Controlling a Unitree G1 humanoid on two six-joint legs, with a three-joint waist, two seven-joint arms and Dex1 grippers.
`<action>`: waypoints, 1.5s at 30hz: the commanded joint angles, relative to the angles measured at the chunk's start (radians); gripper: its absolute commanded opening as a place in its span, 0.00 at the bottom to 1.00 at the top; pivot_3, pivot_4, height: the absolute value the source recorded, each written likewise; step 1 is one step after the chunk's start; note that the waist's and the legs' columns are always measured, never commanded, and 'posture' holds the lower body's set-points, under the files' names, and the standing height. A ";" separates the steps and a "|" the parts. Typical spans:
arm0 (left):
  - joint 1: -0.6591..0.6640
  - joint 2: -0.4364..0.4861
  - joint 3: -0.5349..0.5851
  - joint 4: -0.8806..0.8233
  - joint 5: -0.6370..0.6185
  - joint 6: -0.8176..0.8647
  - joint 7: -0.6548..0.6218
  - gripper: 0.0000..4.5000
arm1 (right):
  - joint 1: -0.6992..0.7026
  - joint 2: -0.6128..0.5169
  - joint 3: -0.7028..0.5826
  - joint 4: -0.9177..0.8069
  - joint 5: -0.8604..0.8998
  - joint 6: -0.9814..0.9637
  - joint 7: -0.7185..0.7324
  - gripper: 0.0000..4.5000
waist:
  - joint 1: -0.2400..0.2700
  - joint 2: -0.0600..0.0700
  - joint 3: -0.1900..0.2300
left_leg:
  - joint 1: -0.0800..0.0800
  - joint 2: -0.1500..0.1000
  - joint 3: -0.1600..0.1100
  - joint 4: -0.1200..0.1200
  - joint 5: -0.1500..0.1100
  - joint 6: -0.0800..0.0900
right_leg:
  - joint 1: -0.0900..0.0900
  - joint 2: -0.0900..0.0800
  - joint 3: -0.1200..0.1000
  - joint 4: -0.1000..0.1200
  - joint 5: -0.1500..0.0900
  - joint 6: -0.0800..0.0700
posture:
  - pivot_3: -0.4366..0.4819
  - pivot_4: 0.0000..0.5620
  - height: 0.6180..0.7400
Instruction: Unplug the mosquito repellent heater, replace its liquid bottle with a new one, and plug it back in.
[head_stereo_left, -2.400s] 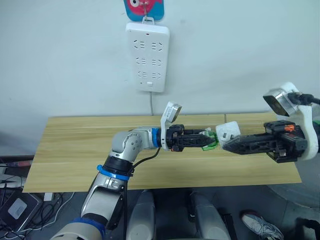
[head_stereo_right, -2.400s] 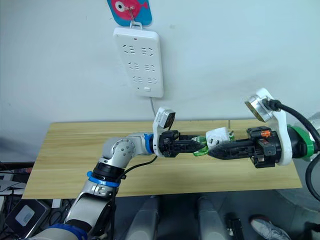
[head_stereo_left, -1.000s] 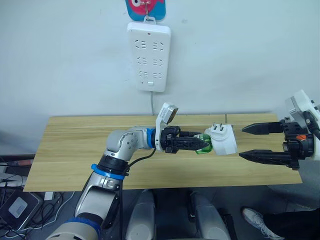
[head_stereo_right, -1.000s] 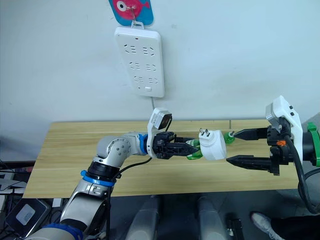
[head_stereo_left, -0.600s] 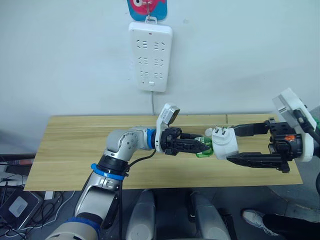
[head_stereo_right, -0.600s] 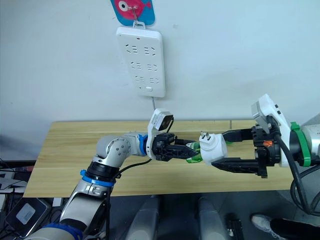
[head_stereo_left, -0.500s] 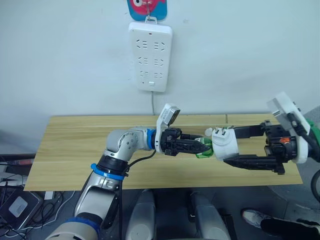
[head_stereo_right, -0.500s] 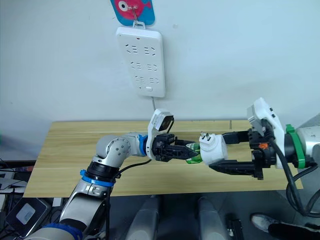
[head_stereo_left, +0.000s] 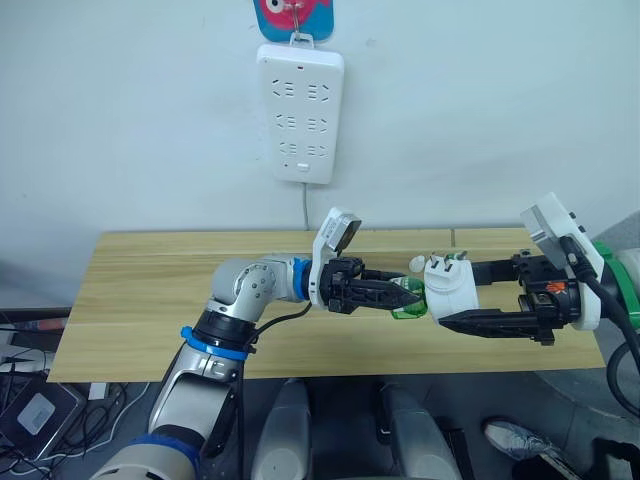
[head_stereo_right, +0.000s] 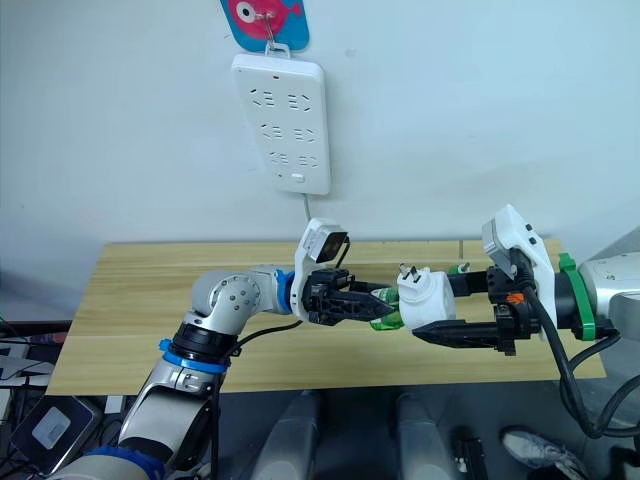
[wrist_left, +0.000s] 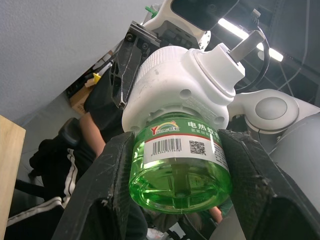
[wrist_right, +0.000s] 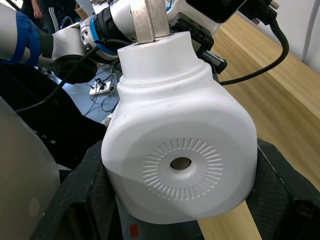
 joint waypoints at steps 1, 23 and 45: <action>-0.005 -0.008 0.000 -0.017 -0.017 -0.001 0.000 0.58 | -0.003 0.007 -0.034 -0.011 0.050 0.004 -0.011 0.68 | 0.000 0.000 0.000 | 0.000 0.000 0.000 0.000 0.000 0.000 | 0.000 0.000 0.000 0.000 0.000 0.000 | 0.67 0.49 1.00; 0.110 0.117 -0.170 -0.122 0.804 -1.201 0.303 1.00 | 0.010 0.145 -0.050 0.253 0.376 0.169 -0.742 0.68 | 0.012 0.000 -0.001 | 0.002 -0.003 0.002 0.001 0.000 0.000 | 0.003 -0.005 0.001 -0.001 0.003 -0.001 | 0.71 0.46 1.00; 0.039 -0.014 -0.318 -0.079 1.184 -1.233 0.580 0.96 | -0.015 0.108 0.134 0.157 0.722 -0.048 -1.110 0.68 | 0.016 -0.002 -0.002 | 0.002 -0.003 0.002 0.000 0.001 0.001 | 0.003 -0.005 0.001 -0.001 0.004 -0.001 | 0.71 0.46 1.00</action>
